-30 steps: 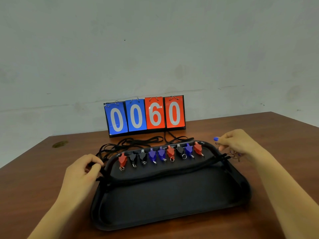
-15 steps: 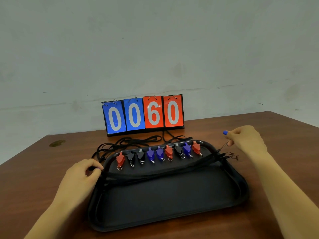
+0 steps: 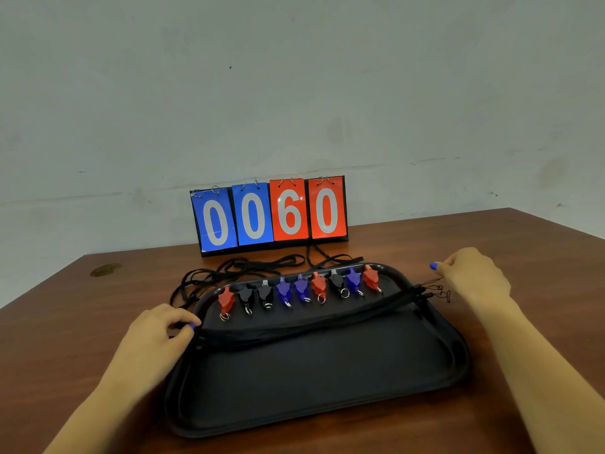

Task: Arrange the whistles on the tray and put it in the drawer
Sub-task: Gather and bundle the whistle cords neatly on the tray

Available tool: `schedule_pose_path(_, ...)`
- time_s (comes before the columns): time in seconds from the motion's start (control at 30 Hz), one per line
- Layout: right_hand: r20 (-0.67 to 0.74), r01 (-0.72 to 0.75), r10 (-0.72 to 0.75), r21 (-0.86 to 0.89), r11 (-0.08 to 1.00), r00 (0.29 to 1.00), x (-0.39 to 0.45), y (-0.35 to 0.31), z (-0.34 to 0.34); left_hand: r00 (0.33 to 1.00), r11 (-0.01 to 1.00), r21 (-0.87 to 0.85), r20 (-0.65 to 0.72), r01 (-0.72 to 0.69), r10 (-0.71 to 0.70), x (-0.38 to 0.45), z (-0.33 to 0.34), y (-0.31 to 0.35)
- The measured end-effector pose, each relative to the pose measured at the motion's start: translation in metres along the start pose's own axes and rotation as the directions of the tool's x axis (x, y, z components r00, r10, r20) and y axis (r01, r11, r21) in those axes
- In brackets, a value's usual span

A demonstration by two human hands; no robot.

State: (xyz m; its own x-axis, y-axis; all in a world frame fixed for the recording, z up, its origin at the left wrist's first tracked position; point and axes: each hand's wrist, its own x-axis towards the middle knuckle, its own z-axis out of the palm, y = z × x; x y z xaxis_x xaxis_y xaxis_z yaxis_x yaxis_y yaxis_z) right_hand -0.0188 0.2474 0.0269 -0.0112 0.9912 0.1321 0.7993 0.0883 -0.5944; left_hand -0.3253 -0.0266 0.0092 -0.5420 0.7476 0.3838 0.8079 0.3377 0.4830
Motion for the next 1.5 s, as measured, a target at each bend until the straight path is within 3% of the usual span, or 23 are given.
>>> schedule_pose_path(0.27,0.001,0.072,-0.074,-0.243,0.967,0.997,-0.008,-0.006,0.005,1.000,1.000,0.001,-0.015,0.018,-0.018,0.003,0.001,-0.007)
schedule_pose_path(0.37,-0.114,0.104,-0.154,-0.359,0.928,0.981,-0.014,-0.012,0.008,0.975,0.985,-0.068,-0.142,0.162,-0.170,0.006,-0.007,-0.019)
schedule_pose_path(0.47,-0.312,0.248,-0.339,-0.298,0.922,0.887,-0.020,-0.023,0.008,0.922,0.945,0.018,-0.230,0.325,-0.313,0.006,-0.017,-0.042)
schedule_pose_path(0.53,-0.346,0.335,-0.403,-0.241,0.911,0.847,-0.031,-0.036,0.008,0.922,0.933,0.083,-0.206,0.351,-0.329,0.006,-0.018,-0.054)
schedule_pose_path(0.67,-0.207,0.506,-0.552,-0.236,0.829,0.808,-0.062,-0.069,0.020,0.959,0.933,0.225,-0.062,0.282,-0.275,0.011,-0.008,-0.059)
schedule_pose_path(0.77,-0.134,0.630,-0.660,-0.211,0.748,0.739,-0.082,-0.082,0.035,0.956,0.899,0.343,0.009,0.271,-0.292,0.014,-0.004,-0.058)
schedule_pose_path(0.9,-0.094,0.736,-0.750,-0.150,0.660,0.654,-0.100,-0.087,0.049,0.942,0.872,0.364,-0.054,0.327,-0.331,0.014,-0.005,-0.059)
schedule_pose_path(1.13,0.028,0.808,-0.809,-0.082,0.584,0.587,-0.114,-0.089,0.054,0.938,0.860,0.378,-0.103,0.344,-0.330,0.013,-0.002,-0.055)
schedule_pose_path(1.23,0.100,0.808,-0.802,-0.055,0.587,0.589,-0.116,-0.090,0.051,0.926,0.833,0.412,-0.091,0.370,-0.367,0.014,0.002,-0.053)
schedule_pose_path(1.33,0.123,0.811,-0.802,-0.035,0.585,0.584,-0.117,-0.090,0.051,0.875,0.843,0.242,-0.198,0.481,-0.442,0.015,0.001,-0.047)
schedule_pose_path(1.4,0.136,0.822,-0.814,-0.007,0.569,0.564,-0.119,-0.091,0.050,0.804,0.839,-0.099,-0.247,0.534,-0.541,0.016,-0.004,-0.040)
schedule_pose_path(1.5,0.179,0.794,-0.802,0.130,0.593,0.570,-0.122,-0.093,0.050,0.778,0.675,-0.625,-0.167,0.392,-0.606,0.015,-0.013,-0.020)
